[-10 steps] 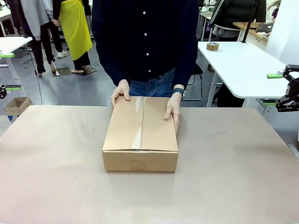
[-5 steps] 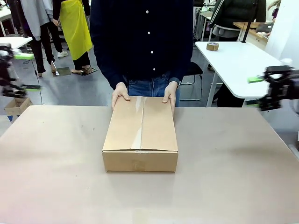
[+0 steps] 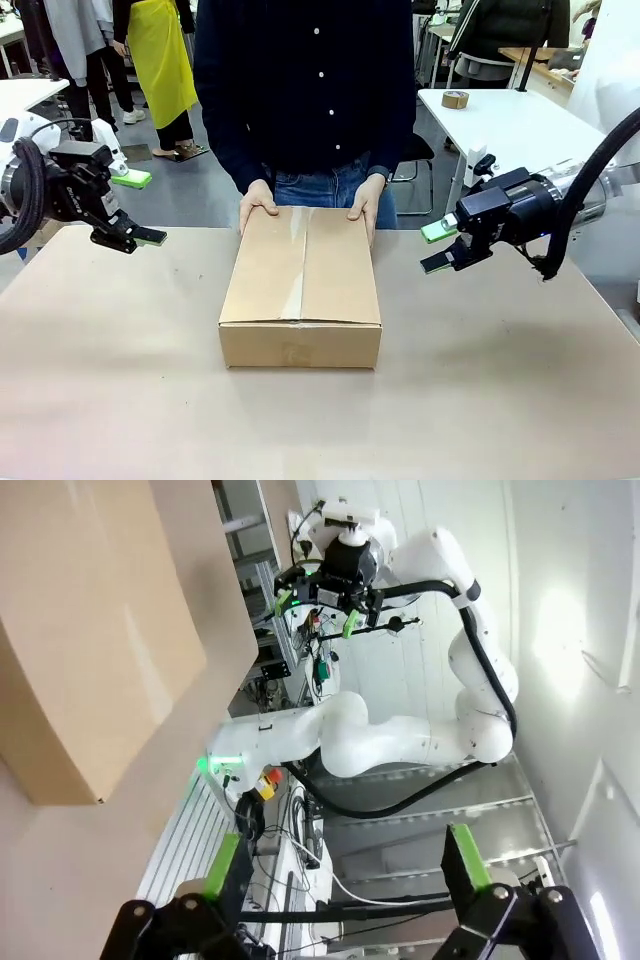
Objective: Pack the gift set into the box.
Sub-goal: Press and hold the closed box until the human finishes sealing it.
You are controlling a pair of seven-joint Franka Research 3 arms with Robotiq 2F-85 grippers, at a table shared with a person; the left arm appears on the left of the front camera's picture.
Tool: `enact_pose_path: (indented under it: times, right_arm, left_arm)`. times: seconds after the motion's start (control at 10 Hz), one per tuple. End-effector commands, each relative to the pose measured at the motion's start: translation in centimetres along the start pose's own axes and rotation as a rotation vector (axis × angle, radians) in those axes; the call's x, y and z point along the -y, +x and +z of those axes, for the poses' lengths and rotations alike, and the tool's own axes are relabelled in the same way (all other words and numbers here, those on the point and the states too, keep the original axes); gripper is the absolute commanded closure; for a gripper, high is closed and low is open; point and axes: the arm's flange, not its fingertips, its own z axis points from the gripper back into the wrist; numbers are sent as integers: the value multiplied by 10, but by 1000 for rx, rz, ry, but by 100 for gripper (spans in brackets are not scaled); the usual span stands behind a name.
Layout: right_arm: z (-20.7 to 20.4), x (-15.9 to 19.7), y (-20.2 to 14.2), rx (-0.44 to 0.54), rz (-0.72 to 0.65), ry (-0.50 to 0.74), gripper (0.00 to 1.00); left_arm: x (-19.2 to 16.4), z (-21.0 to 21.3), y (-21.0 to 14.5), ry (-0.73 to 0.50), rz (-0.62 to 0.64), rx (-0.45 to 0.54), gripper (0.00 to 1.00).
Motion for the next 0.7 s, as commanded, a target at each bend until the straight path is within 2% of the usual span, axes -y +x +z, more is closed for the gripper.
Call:
enact_pose_path:
  times: [0.0, 0.1, 0.2, 0.3, 0.4, 0.5, 0.6]
  right_arm:
    - [11, 0, 5, 22, -54, -7, 0]
    - [0, 0, 0, 0, 0, 0, 0]
    - [-21, 8, 23, -116, 237, -12, 0]
    - [-27, 15, 41, -63, 456, -40, 0]
    - [-30, 17, 52, -35, 627, -12, 0]
    - [-36, 16, 64, 5, 822, -16, 0]
    - [-42, 16, 73, -2, 882, -10, 0]
  left_arm:
    - [15, -1, 1, 21, -22, 20, 0]
    - [0, 0, 0, 0, 0, 0, 0]
    - [-2, -19, 15, 126, -330, -38, 0]
    - [-9, -36, 24, 239, -659, -69, 0]
    - [-14, -40, 28, 284, -871, -37, 0]
    - [-19, -44, 33, 331, -1024, 21, 0]
    - [-24, -53, 35, 375, -1120, 22, 0]
